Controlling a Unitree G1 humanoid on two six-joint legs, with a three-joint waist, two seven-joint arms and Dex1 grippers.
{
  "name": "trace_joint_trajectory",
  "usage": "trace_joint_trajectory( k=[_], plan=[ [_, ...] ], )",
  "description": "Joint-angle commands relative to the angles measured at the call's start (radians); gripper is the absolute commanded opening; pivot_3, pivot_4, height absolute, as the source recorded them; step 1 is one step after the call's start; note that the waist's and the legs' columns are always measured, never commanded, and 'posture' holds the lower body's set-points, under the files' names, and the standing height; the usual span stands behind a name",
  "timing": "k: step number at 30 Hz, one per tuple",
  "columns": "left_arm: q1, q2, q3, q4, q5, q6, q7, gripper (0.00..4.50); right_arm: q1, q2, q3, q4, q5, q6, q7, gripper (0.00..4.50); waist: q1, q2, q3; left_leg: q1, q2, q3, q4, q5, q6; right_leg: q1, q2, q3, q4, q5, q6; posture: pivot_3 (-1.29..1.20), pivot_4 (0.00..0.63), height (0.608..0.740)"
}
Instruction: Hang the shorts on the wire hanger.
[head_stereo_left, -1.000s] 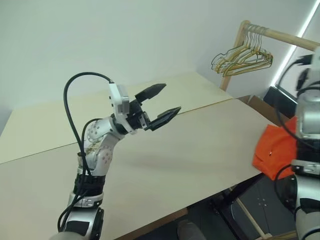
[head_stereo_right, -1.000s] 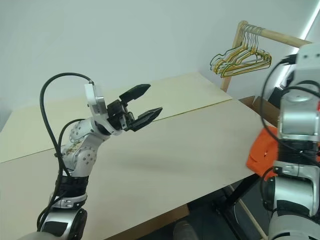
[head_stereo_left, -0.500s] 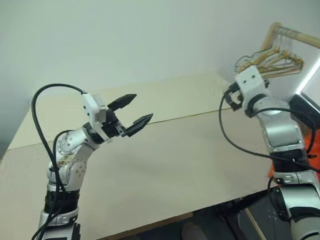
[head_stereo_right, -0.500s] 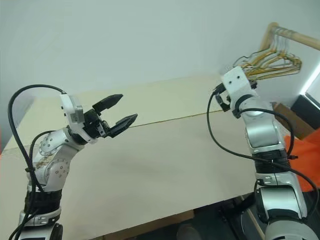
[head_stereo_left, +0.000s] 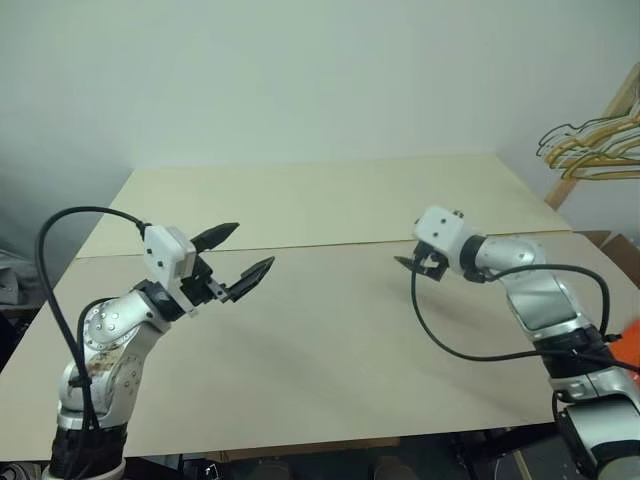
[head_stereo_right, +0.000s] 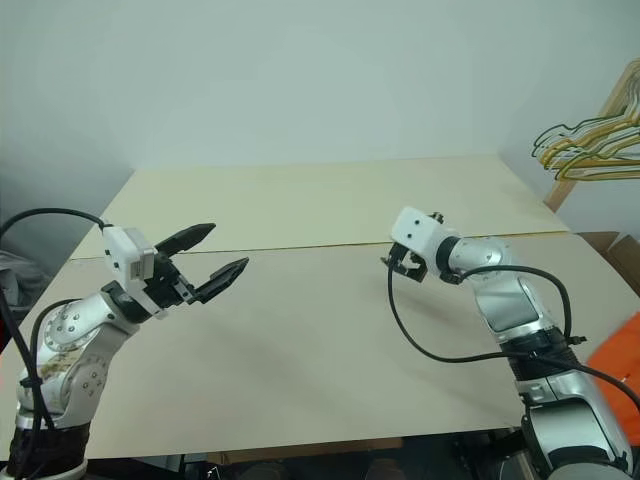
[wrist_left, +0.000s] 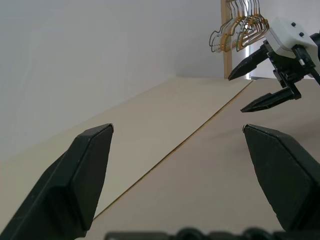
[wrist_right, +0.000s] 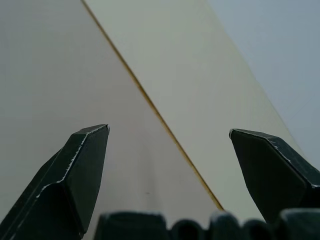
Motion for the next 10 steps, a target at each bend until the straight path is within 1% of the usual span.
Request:
trace_joint_trajectory(
  k=[1, 8, 10],
  plan=[
    [0.025, 0.017, 0.026, -0.044, 0.009, -0.019, 0.008, 4.50, 0.003, -0.014, 0.001, -0.049, -0.016, -0.061, 0.041, 4.47, 0.004, 0.000, 0.000, 0.000, 0.000, -0.001, 0.000, 0.000, 0.000, 0.000, 0.000, -0.001, 0.000, 0.000, -0.001, 0.17, 0.000, 0.740],
    [0.052, 0.017, 0.018, -0.041, 0.029, -0.046, 0.005, 4.50, 0.007, -0.012, 0.003, -0.023, -0.045, -0.105, 0.064, 4.47, 0.015, -0.002, 0.001, 0.001, 0.000, -0.004, 0.000, 0.000, 0.000, 0.002, 0.000, -0.005, 0.002, -0.001, -0.004, 0.19, 0.000, 0.740],
    [0.057, 0.012, 0.018, -0.039, 0.020, -0.049, 0.000, 4.50, 0.010, -0.010, 0.004, -0.022, -0.052, -0.111, 0.069, 4.47, 0.016, -0.002, 0.001, 0.001, 0.000, -0.004, -0.001, 0.002, -0.003, 0.001, 0.000, -0.005, 0.001, -0.001, -0.004, 0.19, 0.000, 0.740]
  ],
)
